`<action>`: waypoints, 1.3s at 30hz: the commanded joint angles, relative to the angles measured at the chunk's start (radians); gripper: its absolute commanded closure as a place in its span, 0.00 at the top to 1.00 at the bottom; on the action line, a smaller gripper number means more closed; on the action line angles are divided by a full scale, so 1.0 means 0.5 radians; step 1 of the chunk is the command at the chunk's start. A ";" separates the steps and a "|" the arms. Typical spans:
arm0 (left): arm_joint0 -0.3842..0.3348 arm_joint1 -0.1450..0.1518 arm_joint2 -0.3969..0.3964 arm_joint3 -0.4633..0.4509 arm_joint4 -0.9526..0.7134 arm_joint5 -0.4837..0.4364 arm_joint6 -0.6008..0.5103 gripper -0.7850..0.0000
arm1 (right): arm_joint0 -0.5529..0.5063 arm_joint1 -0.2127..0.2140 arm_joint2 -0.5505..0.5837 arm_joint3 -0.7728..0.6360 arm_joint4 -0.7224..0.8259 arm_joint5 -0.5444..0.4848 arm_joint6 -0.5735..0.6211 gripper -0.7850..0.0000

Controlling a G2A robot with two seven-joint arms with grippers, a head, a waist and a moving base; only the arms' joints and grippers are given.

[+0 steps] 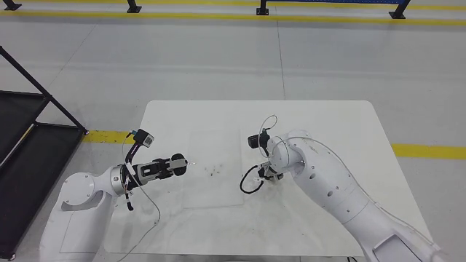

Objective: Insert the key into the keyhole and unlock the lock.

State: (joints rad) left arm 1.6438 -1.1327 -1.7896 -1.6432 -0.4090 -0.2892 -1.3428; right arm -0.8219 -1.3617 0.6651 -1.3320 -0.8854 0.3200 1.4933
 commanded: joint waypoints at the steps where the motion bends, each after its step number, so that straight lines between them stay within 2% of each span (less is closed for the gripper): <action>1: 0.000 0.000 0.000 0.000 0.000 0.000 0.000 0.00 | -0.002 -0.003 -0.003 0.007 -0.004 -0.001 -0.007 0.38; 2: 0.000 0.000 0.000 0.000 0.000 0.000 0.000 0.00 | -0.002 -0.006 -0.004 0.014 -0.004 -0.003 -0.013 0.37; 5: 0.000 0.000 0.000 0.000 0.000 0.000 0.000 0.00 | 0.002 -0.013 -0.008 0.036 -0.005 -0.008 -0.023 0.23; 7: 0.000 0.000 0.000 0.000 0.000 0.000 0.000 0.00 | 0.003 -0.018 -0.008 0.045 -0.006 -0.005 -0.032 0.00; 15: 0.000 0.000 0.000 0.000 0.000 0.000 0.000 0.00 | -0.005 -0.020 0.033 0.015 -0.003 0.005 -0.045 0.00; 19: 0.000 0.000 0.000 0.000 0.000 0.000 0.000 0.00 | -0.053 0.004 0.155 -0.059 0.090 -0.021 -0.086 0.00; 28: 0.000 0.000 0.000 0.000 0.000 0.000 0.000 0.00 | -0.445 0.143 0.772 -0.250 0.628 -0.357 -0.302 0.00; 34: 0.000 0.000 0.000 0.000 0.000 0.000 0.000 0.00 | -0.721 0.188 1.052 -0.324 1.128 -0.628 -0.452 0.00; 39: 0.000 0.000 0.000 0.000 0.000 0.000 0.000 0.00 | -0.883 0.201 1.189 -0.337 1.599 -0.875 -0.545 0.00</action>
State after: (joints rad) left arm 1.6438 -1.1327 -1.7896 -1.6432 -0.4090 -0.2892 -1.3428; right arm -1.2529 -1.2624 1.2515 -1.4990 -0.1274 -0.1005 1.2270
